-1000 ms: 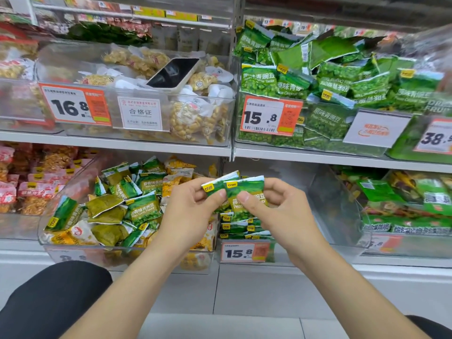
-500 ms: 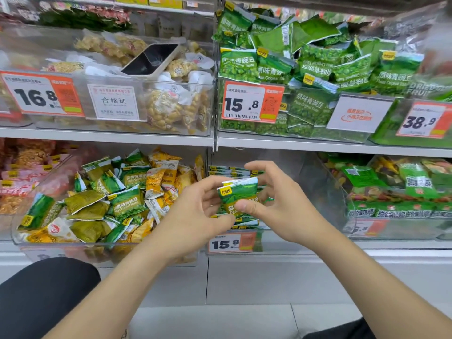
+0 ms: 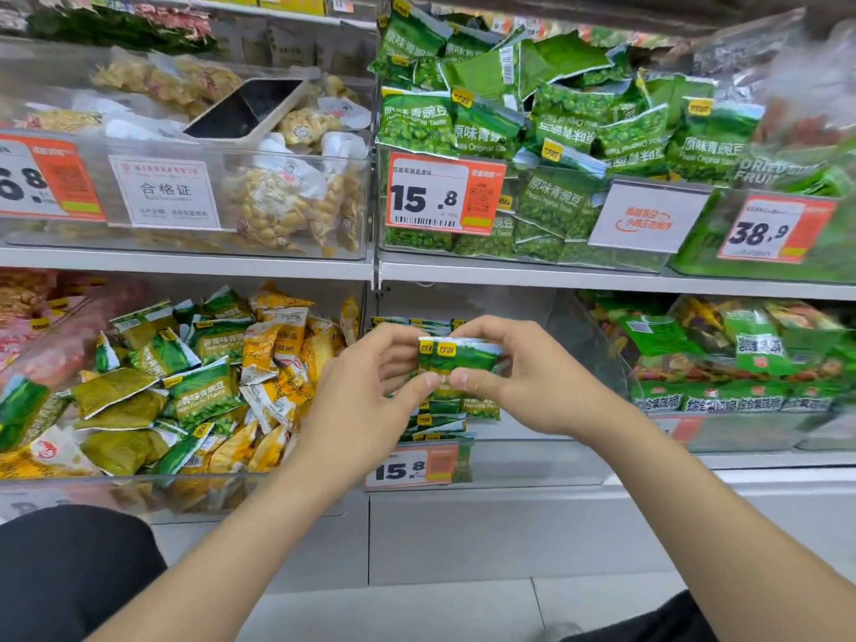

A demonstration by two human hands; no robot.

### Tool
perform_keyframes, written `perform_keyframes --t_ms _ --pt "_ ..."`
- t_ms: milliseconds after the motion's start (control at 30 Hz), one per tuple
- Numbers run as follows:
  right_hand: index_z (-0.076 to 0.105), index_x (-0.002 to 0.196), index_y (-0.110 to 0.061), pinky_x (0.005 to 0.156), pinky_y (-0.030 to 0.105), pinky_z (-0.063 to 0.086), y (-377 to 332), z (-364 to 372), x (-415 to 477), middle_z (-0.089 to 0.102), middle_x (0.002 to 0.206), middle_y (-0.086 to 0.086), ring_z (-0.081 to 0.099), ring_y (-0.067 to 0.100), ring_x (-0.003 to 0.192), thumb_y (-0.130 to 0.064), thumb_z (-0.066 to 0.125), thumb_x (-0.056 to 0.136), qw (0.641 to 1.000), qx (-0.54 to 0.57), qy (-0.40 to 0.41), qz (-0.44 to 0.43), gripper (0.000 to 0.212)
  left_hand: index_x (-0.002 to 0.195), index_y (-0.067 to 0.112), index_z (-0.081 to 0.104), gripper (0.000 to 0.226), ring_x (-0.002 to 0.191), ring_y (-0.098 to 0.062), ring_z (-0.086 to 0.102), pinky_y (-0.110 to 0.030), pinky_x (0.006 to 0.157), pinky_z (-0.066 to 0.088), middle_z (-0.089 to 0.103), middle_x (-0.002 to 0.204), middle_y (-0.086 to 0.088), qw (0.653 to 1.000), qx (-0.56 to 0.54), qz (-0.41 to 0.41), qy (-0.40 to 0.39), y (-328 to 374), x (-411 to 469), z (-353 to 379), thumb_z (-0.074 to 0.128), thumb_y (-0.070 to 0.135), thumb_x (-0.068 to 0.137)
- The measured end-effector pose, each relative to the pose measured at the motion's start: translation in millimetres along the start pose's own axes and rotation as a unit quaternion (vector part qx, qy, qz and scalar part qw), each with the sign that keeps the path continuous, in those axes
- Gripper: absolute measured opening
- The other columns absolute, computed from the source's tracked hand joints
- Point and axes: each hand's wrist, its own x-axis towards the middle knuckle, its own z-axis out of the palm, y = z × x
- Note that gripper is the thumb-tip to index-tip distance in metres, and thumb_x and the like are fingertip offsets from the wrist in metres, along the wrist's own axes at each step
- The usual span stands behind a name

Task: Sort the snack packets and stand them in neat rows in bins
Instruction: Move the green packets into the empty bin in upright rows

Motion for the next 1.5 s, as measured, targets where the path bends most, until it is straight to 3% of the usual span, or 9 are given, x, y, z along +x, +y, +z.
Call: perform_keyframes --t_ms 300,433,533,667,867,1033,1200,1367,1500 --pt "0.063 0.137 -0.022 0.102 0.040 0.045 37.6 -18.5 10.3 0.060 0.145 0.009 0.046 0.033 0.140 -0.033 0.075 0.096 0.959 -0.229 -0.030 0.163 0.045 0.138 0.017 0.058 0.034 0.131 -0.021 0.052 -0.029 0.110 0.036 0.058 0.142 0.000 0.929 0.324 0.120 -0.134 -20.0 -6.4 30.3 0.051 0.029 0.106" --pt "0.059 0.145 -0.017 0.091 0.032 0.048 47.9 -13.7 22.4 0.058 0.147 0.008 0.062 0.027 0.122 -0.035 0.078 0.092 0.948 -0.225 -0.099 0.203 0.059 0.143 0.008 0.054 0.048 0.145 -0.030 0.041 -0.033 0.121 0.023 0.047 0.155 -0.013 0.903 0.386 0.092 -0.165 -33.0 2.8 41.0 0.033 0.035 0.110" --pt "0.056 0.148 -0.017 0.084 0.033 0.057 58.4 -9.4 29.6 0.053 0.153 0.004 0.073 0.022 0.100 -0.040 0.081 0.091 0.943 -0.188 -0.160 0.222 0.066 0.127 0.012 0.058 0.070 0.131 -0.034 0.051 -0.046 0.115 0.037 0.058 0.139 -0.013 0.868 0.455 0.053 -0.193 -44.9 3.9 47.3 0.003 0.046 0.100" --pt "0.061 0.139 -0.023 0.104 0.035 0.049 71.3 8.8 29.6 0.051 0.151 0.002 0.057 0.025 0.130 -0.041 0.083 0.088 0.936 -0.224 -0.168 0.214 0.058 0.103 0.017 0.055 0.051 0.099 -0.031 0.060 -0.043 0.092 0.048 0.063 0.104 -0.007 0.868 0.450 0.043 -0.204 -48.6 3.4 50.7 0.009 0.040 0.103" --pt "0.066 0.134 -0.011 0.077 0.038 0.064 73.3 21.6 34.3 0.063 0.115 0.011 0.070 0.026 0.082 -0.027 0.088 0.085 0.934 -0.202 -0.104 0.277 0.056 0.126 0.009 0.061 0.063 0.118 -0.033 0.059 -0.045 0.104 0.047 0.065 0.123 -0.013 0.867 0.453 0.045 -0.202 -48.3 -0.7 51.0 0.012 0.045 0.109" --pt "0.063 0.130 -0.008 0.089 0.045 0.062 80.1 23.3 38.0 0.054 0.123 0.014 0.065 0.030 0.115 -0.033 0.095 0.076 0.944 -0.172 -0.058 0.276 0.067 0.141 0.012 0.052 0.080 0.129 -0.027 0.051 -0.040 0.108 0.044 0.059 0.135 -0.007 0.837 0.503 0.066 -0.206 -46.2 -5.0 52.3 0.004 0.063 0.102" --pt "0.052 0.119 -0.009 0.071 0.046 0.065 78.7 30.6 39.9 0.050 0.110 0.006 0.074 0.027 0.073 -0.044 0.099 0.068 0.933 -0.180 -0.016 0.310 0.077 0.144 0.013 0.051 0.084 0.130 -0.026 0.051 -0.037 0.106 0.044 0.059 0.137 -0.006 0.826 0.519 0.083 -0.201 -42.6 -5.3 52.2 -0.001 0.063 0.100" --pt "0.035 0.134 -0.010 0.050 0.032 0.058 77.9 34.6 43.6 0.047 0.119 0.010 0.071 0.033 0.083 -0.036 0.092 0.079 0.938 -0.162 -0.055 0.300 0.083 0.149 0.012 0.048 0.085 0.135 -0.026 0.050 -0.039 0.111 0.043 0.057 0.144 -0.007 0.826 0.519 0.084 -0.203 -46.0 -5.1 52.5 0.002 0.063 0.101" --pt "0.046 0.112 -0.011 0.049 0.025 0.050 76.6 29.0 44.9 0.056 0.110 0.007 0.066 0.017 0.074 -0.048 0.090 0.079 0.925 -0.200 -0.132 0.296 0.066 0.150 0.012 0.048 0.089 0.136 -0.025 0.049 -0.039 0.112 0.044 0.057 0.146 -0.006 0.824 0.522 0.086 -0.205 -46.3 -4.8 52.0 -0.002 0.064 0.099"
